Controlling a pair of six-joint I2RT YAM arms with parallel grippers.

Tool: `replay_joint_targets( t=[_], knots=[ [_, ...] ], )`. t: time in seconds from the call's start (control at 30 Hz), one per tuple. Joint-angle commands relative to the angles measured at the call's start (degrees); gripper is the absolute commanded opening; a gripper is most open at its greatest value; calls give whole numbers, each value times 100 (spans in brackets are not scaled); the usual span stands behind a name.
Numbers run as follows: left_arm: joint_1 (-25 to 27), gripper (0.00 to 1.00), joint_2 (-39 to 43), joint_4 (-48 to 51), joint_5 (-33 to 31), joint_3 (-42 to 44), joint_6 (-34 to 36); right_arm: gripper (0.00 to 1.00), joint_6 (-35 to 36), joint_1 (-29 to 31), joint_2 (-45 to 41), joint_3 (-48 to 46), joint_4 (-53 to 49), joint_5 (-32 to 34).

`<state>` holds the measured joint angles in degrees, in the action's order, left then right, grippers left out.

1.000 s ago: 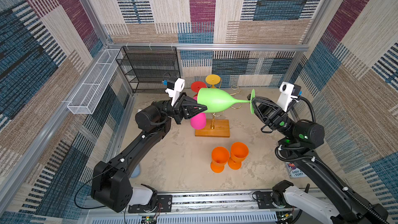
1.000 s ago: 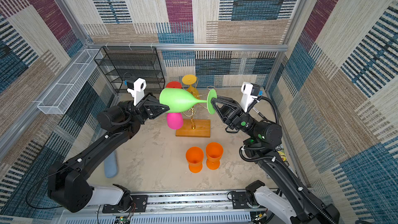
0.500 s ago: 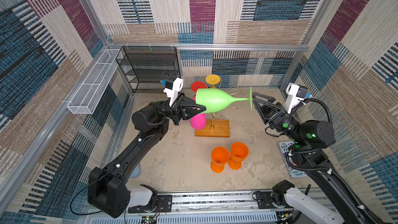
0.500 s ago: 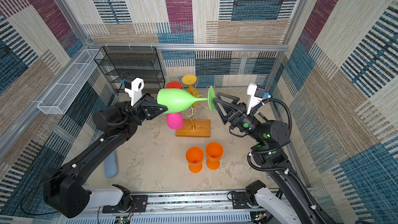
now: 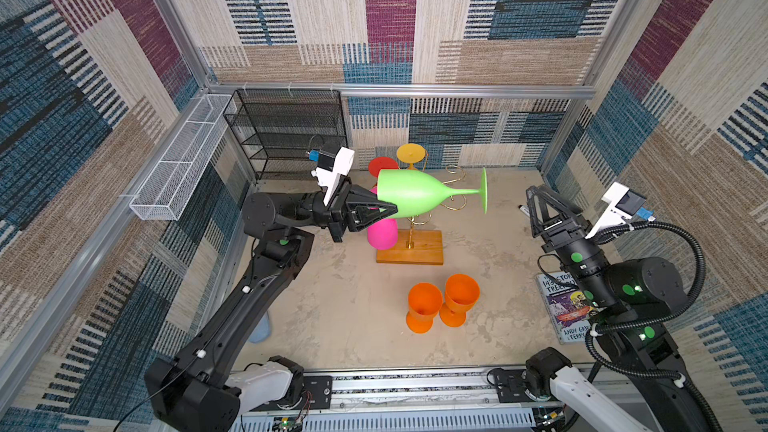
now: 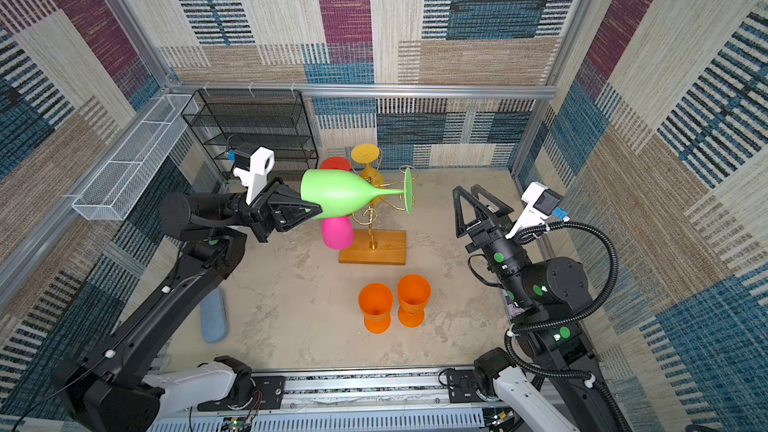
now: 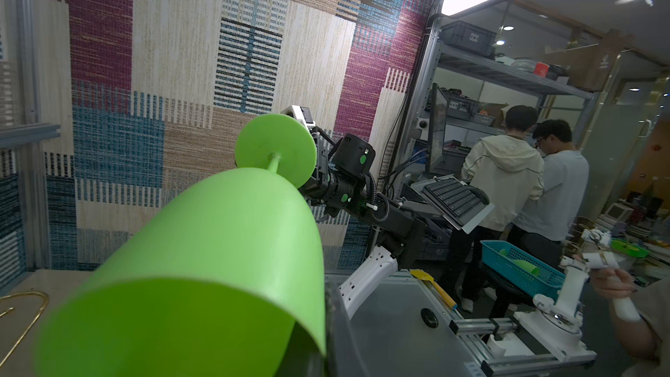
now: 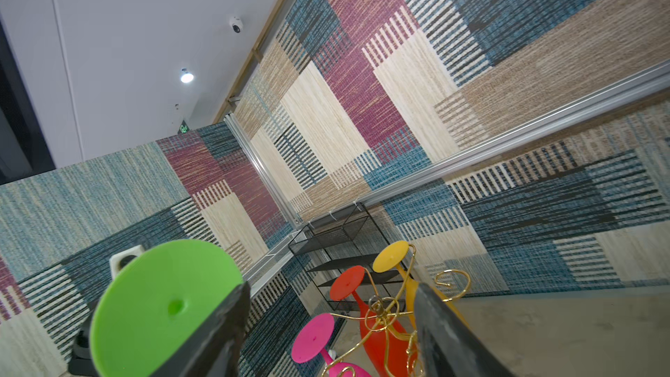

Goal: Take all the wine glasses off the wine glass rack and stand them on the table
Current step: 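Swing the green glass down with the left gripper while the right gripper withdraws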

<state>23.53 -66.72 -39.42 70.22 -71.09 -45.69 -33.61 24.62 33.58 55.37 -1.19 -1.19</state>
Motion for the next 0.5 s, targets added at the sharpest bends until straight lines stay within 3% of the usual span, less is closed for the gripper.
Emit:
replay_joint_targets(
  t=[0.0,0.3,0.47],
  knots=[
    [11,0,416,3552,-595,-439,2749,73,209,-1,-53,-16,-302,421],
    [11,0,1248,7388,-1629,-1713,4710,73,345,-1,-65,-152,-445,677],
    [10,0,1444,9271,-2273,-2436,5266,73,373,-1,-18,-223,-531,738]
  ],
)
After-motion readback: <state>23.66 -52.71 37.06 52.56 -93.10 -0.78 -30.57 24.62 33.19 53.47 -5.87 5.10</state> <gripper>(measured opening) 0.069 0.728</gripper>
